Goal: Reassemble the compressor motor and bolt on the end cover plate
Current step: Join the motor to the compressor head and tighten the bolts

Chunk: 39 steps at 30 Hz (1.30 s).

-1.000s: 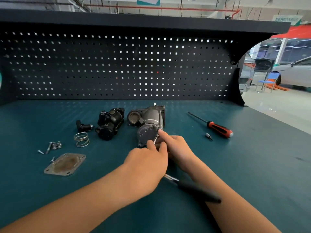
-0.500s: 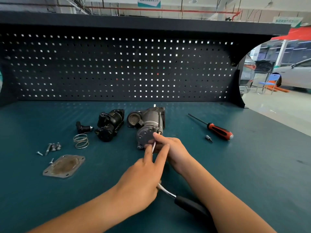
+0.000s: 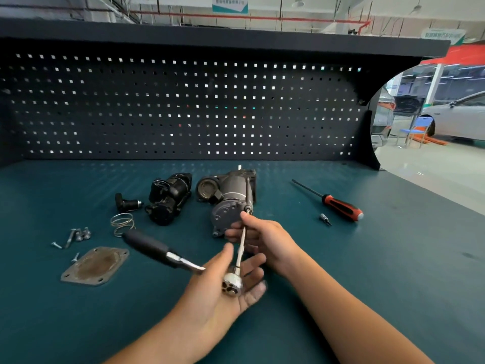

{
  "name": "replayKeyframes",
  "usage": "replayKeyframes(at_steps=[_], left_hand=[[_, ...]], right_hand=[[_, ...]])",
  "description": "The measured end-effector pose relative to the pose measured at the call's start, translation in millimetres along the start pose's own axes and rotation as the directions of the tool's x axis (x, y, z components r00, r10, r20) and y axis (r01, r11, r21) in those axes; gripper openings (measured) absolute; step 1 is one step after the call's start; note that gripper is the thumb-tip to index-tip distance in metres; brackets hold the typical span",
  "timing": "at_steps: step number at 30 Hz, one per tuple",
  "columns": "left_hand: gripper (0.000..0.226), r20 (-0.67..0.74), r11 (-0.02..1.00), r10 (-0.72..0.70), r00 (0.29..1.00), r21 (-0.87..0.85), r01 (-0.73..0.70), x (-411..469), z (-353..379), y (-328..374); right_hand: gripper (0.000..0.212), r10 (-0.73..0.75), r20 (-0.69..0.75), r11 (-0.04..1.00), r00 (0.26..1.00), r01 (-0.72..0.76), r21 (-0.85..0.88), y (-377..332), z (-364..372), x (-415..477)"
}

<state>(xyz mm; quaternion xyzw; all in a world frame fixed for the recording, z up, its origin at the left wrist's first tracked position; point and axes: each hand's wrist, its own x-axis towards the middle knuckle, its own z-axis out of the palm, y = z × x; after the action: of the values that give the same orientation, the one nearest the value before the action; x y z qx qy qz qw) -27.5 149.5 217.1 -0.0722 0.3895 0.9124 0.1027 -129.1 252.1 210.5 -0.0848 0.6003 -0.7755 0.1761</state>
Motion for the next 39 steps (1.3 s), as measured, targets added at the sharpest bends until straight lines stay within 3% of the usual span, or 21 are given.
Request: replayKeyframes(at_steps=[2, 3, 6, 10, 17, 21, 24, 29, 32, 36, 37, 39], left_hand=[[0.026, -0.069, 0.977, -0.087, 0.994, -0.198, 0.072, 0.7, -5.2, 9.9], [0.022, -0.061, 0.972, -0.121, 0.991, -0.211, 0.105, 1.1, -7.6, 15.2], [0.022, -0.003, 0.993, -0.109, 0.994, 0.037, 0.109, 4.5, -14.5, 30.0], [0.032, -0.018, 0.921, 0.017, 1.0, 0.39, -0.009, 6.7, -14.7, 48.9], [0.032, -0.062, 0.71, 0.131, 0.989, 0.702, -0.05, 8.7, -41.3, 90.8], [0.032, -0.048, 0.598, 0.157, 0.986, 0.799, -0.056, 12.2, -56.4, 117.7], [0.037, 0.011, 0.471, 0.186, 0.982, 0.877, -0.099, 17.6, -60.6, 120.6], [0.048, 0.151, 0.105, 0.232, 0.961, 0.978, -0.179, 17.1, -62.1, 103.3], [0.032, 0.211, -0.097, 0.235, 0.949, 0.976, -0.193, 11.7, -62.5, 100.6], [0.058, 0.334, -0.406, 0.214, 0.918, 0.885, -0.227, 9.5, -62.2, 93.8], [0.059, 0.339, -0.413, 0.209, 0.917, 0.881, -0.232, 8.3, -61.5, 94.4], [0.053, 0.332, -0.301, 0.206, 0.92, 0.916, -0.263, 10.5, -64.5, 99.9]], right_hand=[[0.028, -0.008, -0.01, 1.0, 1.0, 0.009, 0.01, 3.0, 5.2, 2.2], [0.029, -0.023, -0.031, 1.0, 0.999, 0.022, -0.002, 4.7, 8.2, 3.1], [0.031, -0.117, -0.1, 0.989, 0.988, 0.107, -0.1, 7.9, 15.7, 3.4], [0.038, -0.171, -0.123, 0.973, 0.978, 0.148, -0.179, 8.6, 22.9, 1.0], [0.044, -0.078, -0.049, 0.969, 0.996, 0.065, -0.237, 3.8, 55.8, 13.9], [0.041, -0.089, -0.117, 0.984, 0.989, 0.069, -0.166, 6.4, 78.0, 23.1], [0.034, -0.102, -0.196, 0.985, 0.975, 0.071, -0.157, 11.4, 82.7, 28.9], [0.029, -0.101, -0.196, 0.989, 0.975, 0.077, -0.125, 15.3, 78.0, 31.9], [0.027, -0.082, -0.151, 0.993, 0.985, 0.069, -0.092, 18.3, 75.7, 32.8], [0.03, -0.054, -0.1, 0.998, 0.994, 0.051, -0.034, 18.6, 71.7, 34.1], [0.031, -0.055, -0.093, 0.998, 0.994, 0.051, -0.04, 18.9, 72.2, 34.6], [0.033, -0.062, -0.093, 0.997, 0.994, 0.056, -0.06, 19.7, 74.6, 35.9]])
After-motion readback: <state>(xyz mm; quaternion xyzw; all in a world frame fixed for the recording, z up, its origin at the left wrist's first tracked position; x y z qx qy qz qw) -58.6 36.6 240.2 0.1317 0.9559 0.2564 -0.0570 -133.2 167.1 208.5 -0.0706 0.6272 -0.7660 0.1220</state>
